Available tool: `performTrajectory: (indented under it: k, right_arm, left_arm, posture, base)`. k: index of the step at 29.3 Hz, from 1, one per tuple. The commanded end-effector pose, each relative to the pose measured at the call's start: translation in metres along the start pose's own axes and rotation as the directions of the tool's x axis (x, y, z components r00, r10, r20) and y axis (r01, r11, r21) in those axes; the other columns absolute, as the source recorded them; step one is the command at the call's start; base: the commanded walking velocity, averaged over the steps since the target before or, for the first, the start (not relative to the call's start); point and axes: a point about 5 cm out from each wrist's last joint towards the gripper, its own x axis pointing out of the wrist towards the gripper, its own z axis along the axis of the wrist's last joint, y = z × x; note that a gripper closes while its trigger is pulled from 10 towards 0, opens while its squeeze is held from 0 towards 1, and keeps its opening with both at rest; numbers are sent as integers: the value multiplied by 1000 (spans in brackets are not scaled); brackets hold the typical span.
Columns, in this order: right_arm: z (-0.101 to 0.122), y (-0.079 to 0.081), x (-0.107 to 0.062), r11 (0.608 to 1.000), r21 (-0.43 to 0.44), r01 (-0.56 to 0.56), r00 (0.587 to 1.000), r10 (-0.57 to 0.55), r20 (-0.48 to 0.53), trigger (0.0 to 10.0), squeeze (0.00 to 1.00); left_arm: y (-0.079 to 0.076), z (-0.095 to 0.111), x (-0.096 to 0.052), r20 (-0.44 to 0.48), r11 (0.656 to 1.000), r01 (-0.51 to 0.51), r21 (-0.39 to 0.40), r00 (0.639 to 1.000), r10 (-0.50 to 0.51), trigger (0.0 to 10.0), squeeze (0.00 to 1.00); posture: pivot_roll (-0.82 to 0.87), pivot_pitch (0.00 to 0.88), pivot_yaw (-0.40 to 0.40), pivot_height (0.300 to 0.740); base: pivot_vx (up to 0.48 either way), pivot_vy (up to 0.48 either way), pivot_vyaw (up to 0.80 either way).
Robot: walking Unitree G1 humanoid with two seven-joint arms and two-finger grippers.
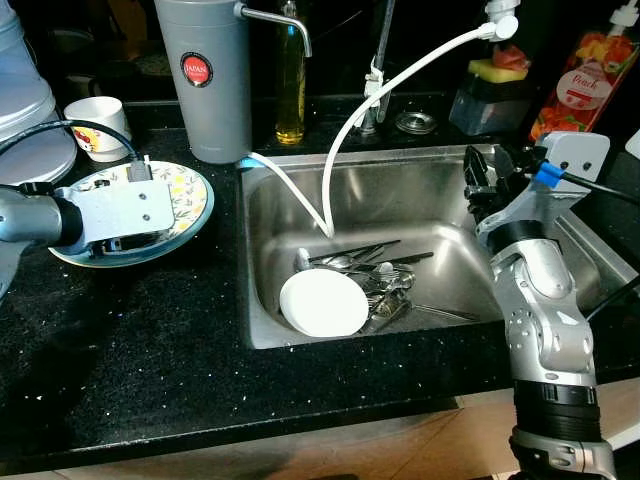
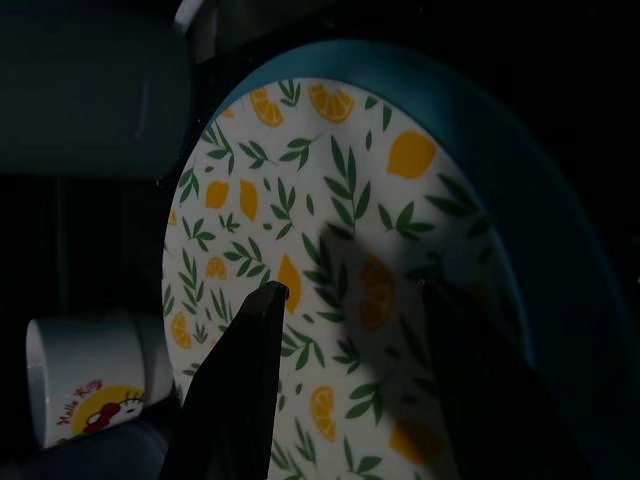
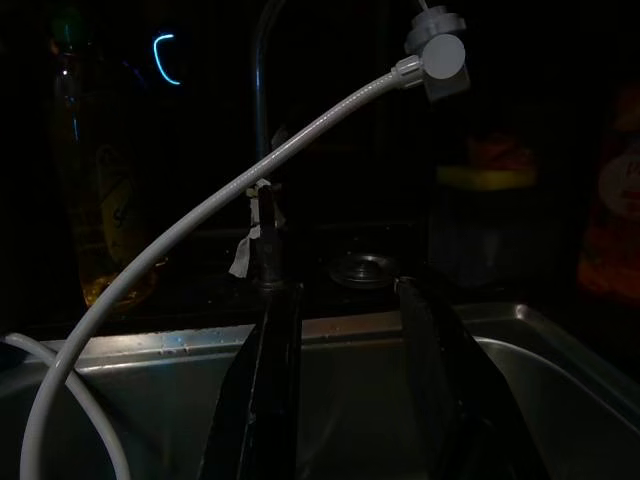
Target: Kitchen organization
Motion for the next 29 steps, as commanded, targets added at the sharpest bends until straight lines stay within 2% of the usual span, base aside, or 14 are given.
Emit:
performTrajectory:
  k: [1, 4, 6, 8, 10, 12, 15, 18, 21, 25, 29]
  right_arm:
    - [-1, -3, -2, 1000, 4, 14, 1000, -14, 1, 10000, 125]
    - [-1, -2, -3, 1000, 5, 16, 1000, -16, 0, 10000, 129]
    - [-1, -2, -3, 1000, 5, 16, 1000, -16, 0, 10000, 129]
    - [-1, -2, -3, 1000, 6, 15, 1000, -15, -2, 10000, 125]
    - [-1, -2, -3, 1000, 9, 13, 1000, -13, -3, 10000, 125]
    - [-2, -1, -3, 1000, 10, 12, 1000, -12, -4, 10000, 125]
    - [-4, 4, -1, 1000, 22, -6, 1000, 6, -10, 10000, 129]
    - [-4, 5, -1, 1000, 25, -13, 1000, 13, -12, 10000, 125]
    - [-4, 6, 0, 1000, 26, -15, 1000, 16, -13, 10000, 125]
    - [-5, 9, 2, 999, 32, -23, 1000, 23, -12, 10000, 129]
    - [-5, 9, 2, 999, 32, -22, 1000, 22, -9, 10000, 129]
  left_arm:
    - [-4, -10, -4, -67, 998, 66, 23, 996, -64, 10000, 0]
    - [9, -7, -16, -57, 999, 29, 44, 998, -26, 10000, 0]
    - [12, -7, -21, -55, 998, 26, 53, 998, -23, 10000, 0]
    - [11, -2, -32, -18, 996, 61, 69, 998, -60, 10000, 0]
    - [7, 0, -36, -8, 992, 94, 88, 996, -93, 10000, 0]
    - [4, -1, -37, -13, 989, 109, 95, 994, -108, 10000, 0]
    - [-13, -9, -37, -54, 973, 200, 117, 979, -195, 10000, 0]
    - [-19, -9, -38, -50, 961, 243, 130, 970, -239, 10000, 0]
    - [-21, -6, -38, -37, 958, 255, 133, 967, -252, 10000, 0]
    - [-24, -13, -31, -92, 950, 265, 162, 963, -253, 10000, 0]
    - [-31, -15, -23, -100, 945, 281, 167, 958, -267, 10000, 0]
  posture:
    - [-3, 60, 10, 740]
    - [-2, 64, 8, 740]
    - [-2, 64, 8, 740]
    - [14, 72, 3, 740]
    - [14, 72, 3, 740]
    - [14, 72, 3, 740]
    - [28, 81, -7, 740]
    - [39, 88, -15, 740]
    - [39, 88, -15, 740]
    - [43, 80, -13, 740]
    - [34, 74, -11, 740]
  base:
    - [0, 0, 0]
    - [0, 0, 0]
    - [0, 0, 0]
    - [0, 0, 0]
    - [0, 0, 0]
    - [0, 0, 0]
    - [0, 0, 0]
    - [0, 0, 0]
    - [0, 0, 0]
    - [0, 0, 0]
    - [0, 0, 0]
